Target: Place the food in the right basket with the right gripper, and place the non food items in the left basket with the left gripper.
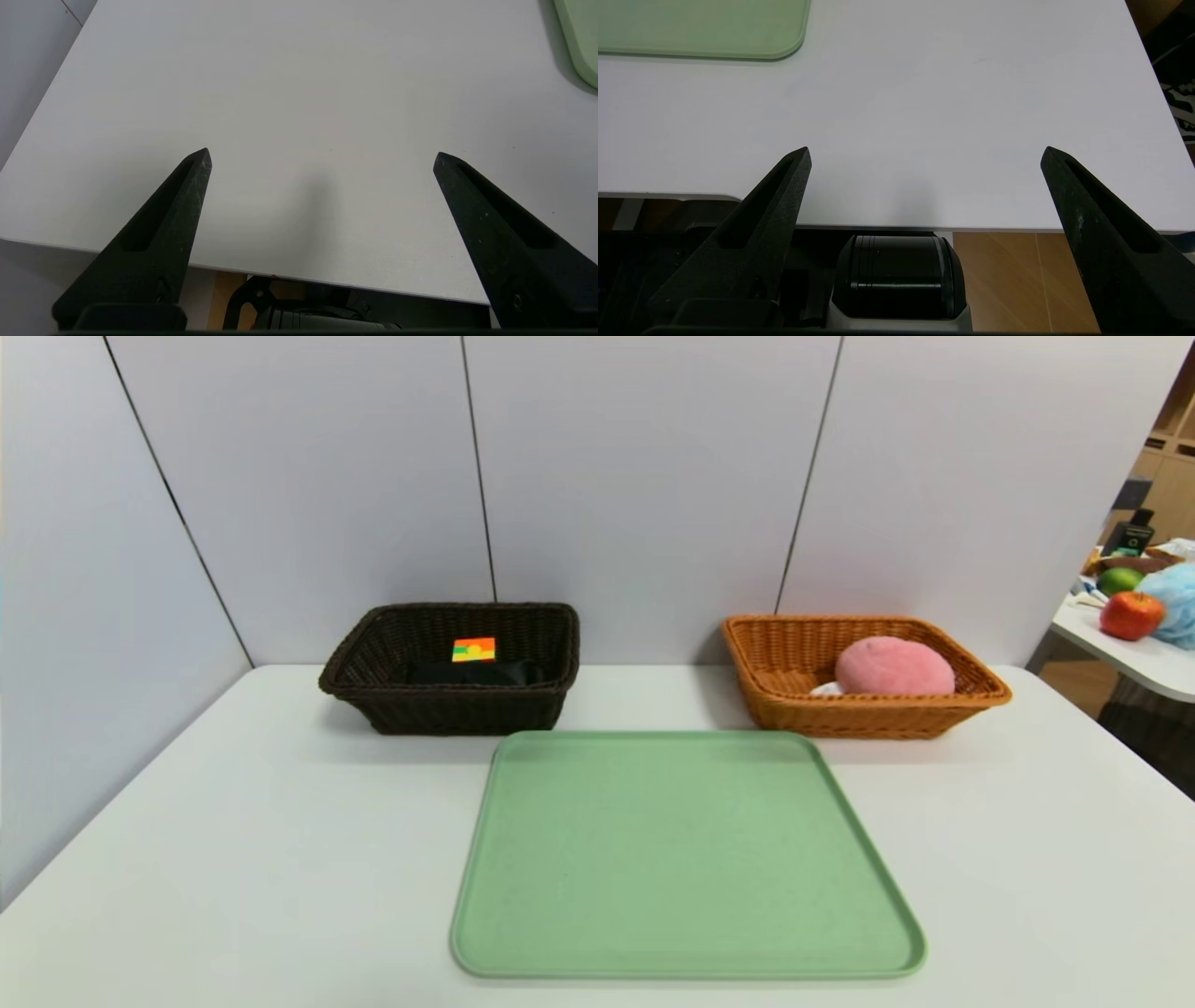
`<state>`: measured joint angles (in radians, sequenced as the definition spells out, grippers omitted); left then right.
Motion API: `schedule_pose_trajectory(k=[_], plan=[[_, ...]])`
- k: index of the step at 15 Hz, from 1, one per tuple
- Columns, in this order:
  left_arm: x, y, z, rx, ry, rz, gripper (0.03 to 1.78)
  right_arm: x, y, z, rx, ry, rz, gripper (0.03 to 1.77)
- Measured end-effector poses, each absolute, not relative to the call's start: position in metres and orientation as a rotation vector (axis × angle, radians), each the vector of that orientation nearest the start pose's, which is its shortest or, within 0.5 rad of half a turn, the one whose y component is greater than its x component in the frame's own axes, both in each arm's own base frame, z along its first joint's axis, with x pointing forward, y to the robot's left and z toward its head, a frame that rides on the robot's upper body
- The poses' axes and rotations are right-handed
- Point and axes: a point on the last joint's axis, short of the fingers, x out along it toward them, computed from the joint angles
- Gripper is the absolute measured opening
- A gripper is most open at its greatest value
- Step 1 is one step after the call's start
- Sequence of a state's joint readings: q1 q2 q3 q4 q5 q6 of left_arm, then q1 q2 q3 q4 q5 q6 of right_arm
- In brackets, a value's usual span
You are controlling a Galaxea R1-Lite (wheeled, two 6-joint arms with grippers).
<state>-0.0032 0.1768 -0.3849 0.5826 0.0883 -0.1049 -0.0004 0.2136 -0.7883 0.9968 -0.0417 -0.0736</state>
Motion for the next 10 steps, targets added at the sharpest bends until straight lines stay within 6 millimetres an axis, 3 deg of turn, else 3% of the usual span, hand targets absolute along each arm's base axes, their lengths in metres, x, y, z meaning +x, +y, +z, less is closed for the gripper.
schedule_pose_trajectory(k=[6,10], plan=[[-0.049,0.002,0.124,-0.039,0.272,0.094,1.69,-0.109,0.000,0.155,-0.076,0.309,0.005,1.70],[-0.045,0.002,0.118,0.060,0.164,0.088,1.69,-0.116,0.000,0.154,-0.074,0.204,-0.002,1.70]])
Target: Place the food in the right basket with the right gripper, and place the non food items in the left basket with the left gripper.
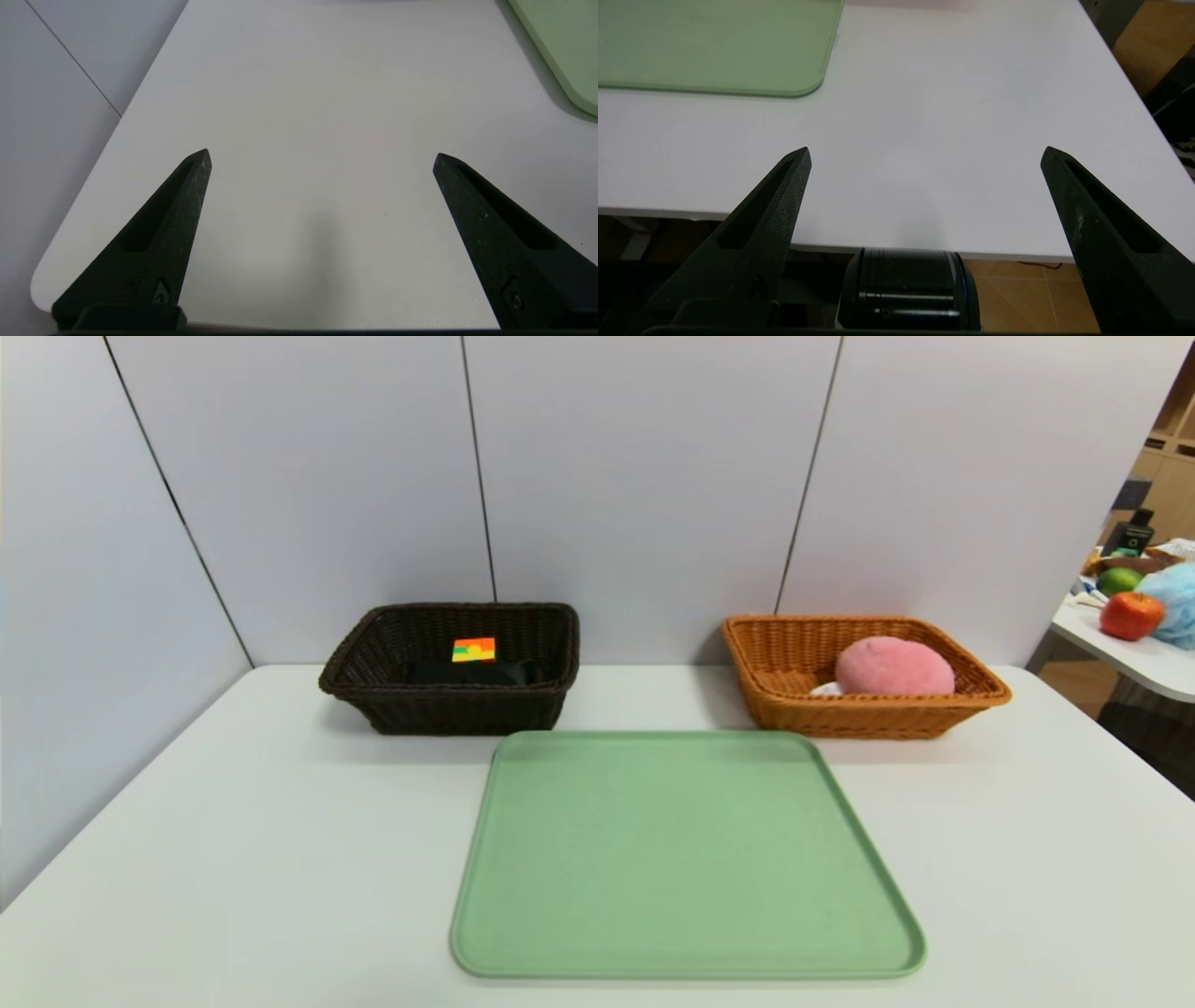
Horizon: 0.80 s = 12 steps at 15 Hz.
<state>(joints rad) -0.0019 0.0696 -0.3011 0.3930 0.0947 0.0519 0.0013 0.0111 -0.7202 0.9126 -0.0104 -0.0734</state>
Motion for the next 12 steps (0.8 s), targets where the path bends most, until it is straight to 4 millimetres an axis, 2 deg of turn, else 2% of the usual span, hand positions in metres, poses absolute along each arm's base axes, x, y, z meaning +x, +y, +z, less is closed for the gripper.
schedule_pose_trajectory(k=[4,8,12], plan=[[-0.040,0.002,0.113,0.075,0.022,0.090,1.69,-0.107,-0.001,0.161,-0.059,0.064,-0.018,1.70],[-0.036,0.002,0.107,0.077,-0.061,0.094,1.69,-0.085,-0.002,0.162,-0.026,-0.095,-0.065,1.70],[-0.029,0.002,0.094,0.099,-0.052,0.094,1.69,-0.064,-0.002,0.155,-0.022,-0.218,-0.098,1.70]])
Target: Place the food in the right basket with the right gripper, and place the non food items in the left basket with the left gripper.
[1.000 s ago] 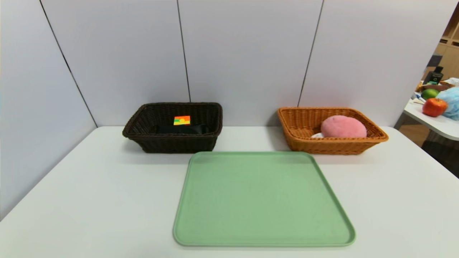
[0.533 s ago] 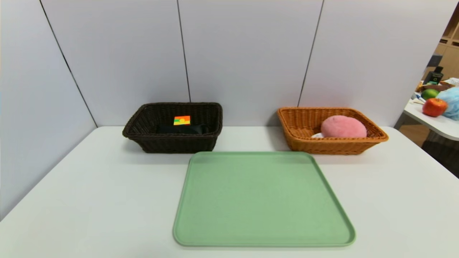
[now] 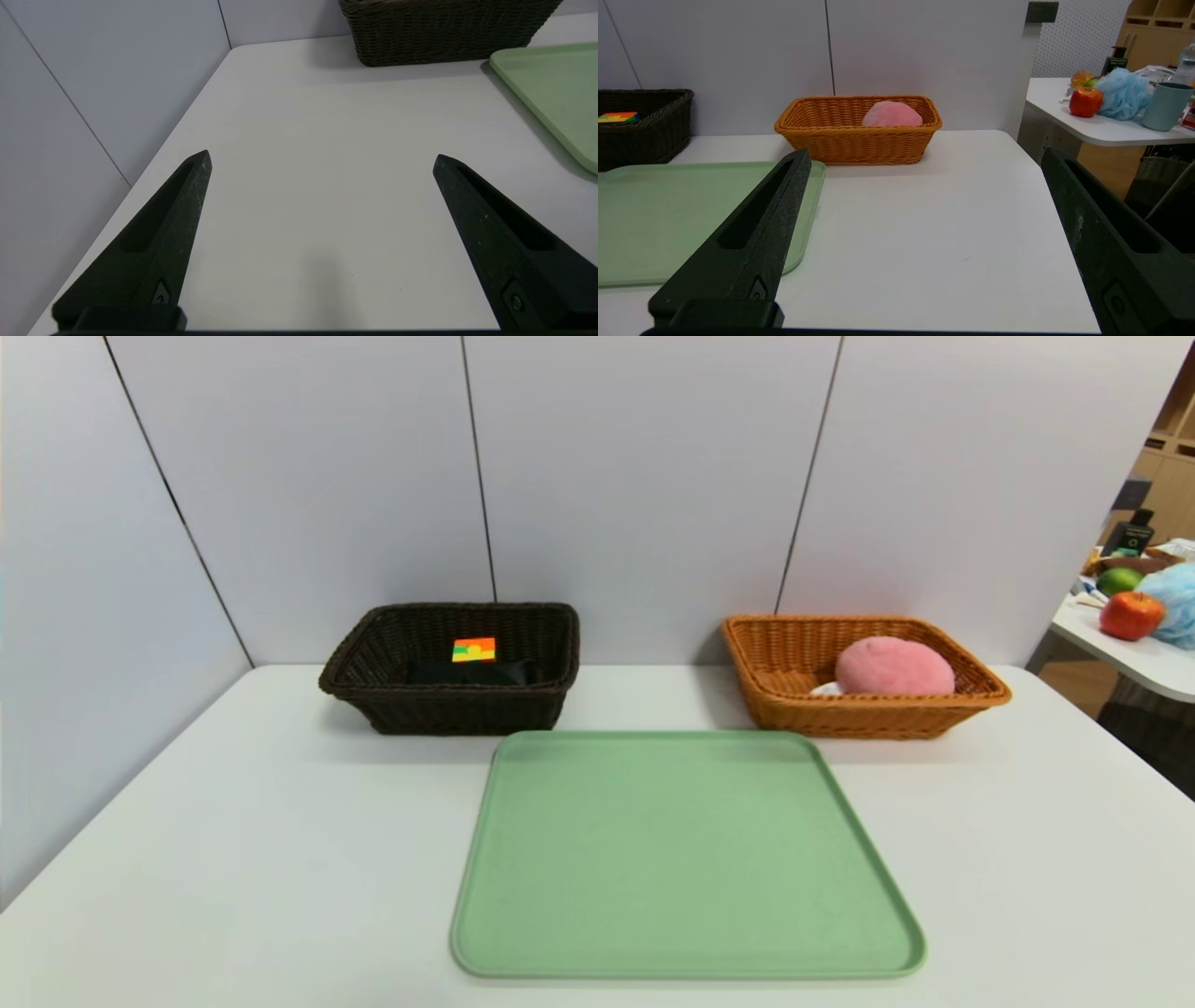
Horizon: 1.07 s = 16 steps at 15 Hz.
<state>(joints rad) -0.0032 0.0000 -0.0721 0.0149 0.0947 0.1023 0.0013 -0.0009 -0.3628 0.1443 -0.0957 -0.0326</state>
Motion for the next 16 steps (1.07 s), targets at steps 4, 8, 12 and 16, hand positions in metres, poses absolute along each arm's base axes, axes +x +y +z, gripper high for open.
schedule_pose_trajectory(k=[4,8,12,16], plan=[[-0.026,0.001,0.085,0.116,-0.026,0.035,1.69,-0.045,-0.002,0.126,-0.029,-0.139,-0.096,1.70],[-0.024,-0.001,0.077,0.122,-0.001,-0.030,1.69,-0.029,-0.002,0.095,-0.037,-0.081,-0.096,1.70],[-0.023,-0.001,0.075,0.121,0.004,-0.031,1.69,-0.026,-0.001,0.086,-0.076,-0.032,-0.064,1.70],[-0.023,-0.001,0.075,0.112,0.004,-0.031,1.69,-0.026,-0.001,0.085,-0.091,-0.019,-0.029,1.70]])
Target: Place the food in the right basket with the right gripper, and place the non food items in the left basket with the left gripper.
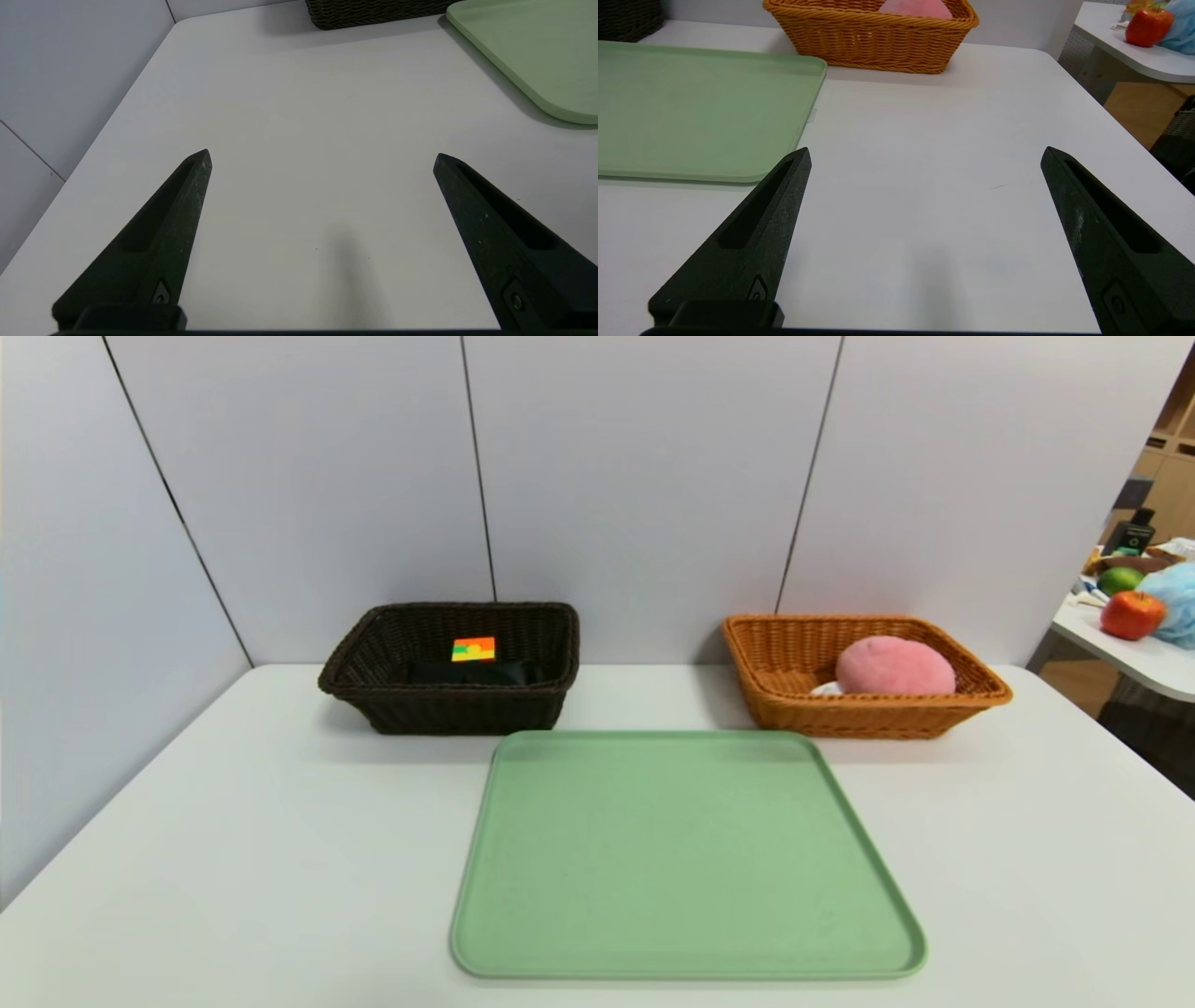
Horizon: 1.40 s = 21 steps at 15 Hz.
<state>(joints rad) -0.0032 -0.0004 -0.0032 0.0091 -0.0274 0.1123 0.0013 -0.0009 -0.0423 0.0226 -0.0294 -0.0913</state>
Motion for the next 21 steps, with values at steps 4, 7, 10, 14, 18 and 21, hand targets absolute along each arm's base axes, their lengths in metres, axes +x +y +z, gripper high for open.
schedule_pose_trajectory(k=[4,7,10,14,18,21], plan=[[-0.0230,-0.0005,0.0752,0.101,0.005,-0.030,1.69,-0.0237,0.0010,0.0775,-0.092,-0.004,0.045,1.70],[-0.0230,-0.0005,0.0750,0.099,0.006,-0.029,1.69,-0.0234,0.0010,0.0764,-0.091,-0.001,0.047,1.70],[-0.0229,-0.0005,0.0747,0.094,0.007,-0.028,1.69,-0.0230,0.0009,0.0752,-0.083,0.002,0.043,1.70],[-0.0229,-0.0005,0.0747,0.093,0.007,-0.028,1.69,-0.0229,0.0007,0.0750,-0.043,0.004,0.033,1.70],[-0.0229,-0.0005,0.0747,0.093,0.007,-0.028,1.69,-0.0230,0.0000,0.0747,-0.024,0.009,0.003,1.70],[-0.0229,-0.0005,0.0745,0.093,0.007,-0.028,1.69,-0.0230,0.0000,0.0755,-0.020,0.001,0.001,1.70]])
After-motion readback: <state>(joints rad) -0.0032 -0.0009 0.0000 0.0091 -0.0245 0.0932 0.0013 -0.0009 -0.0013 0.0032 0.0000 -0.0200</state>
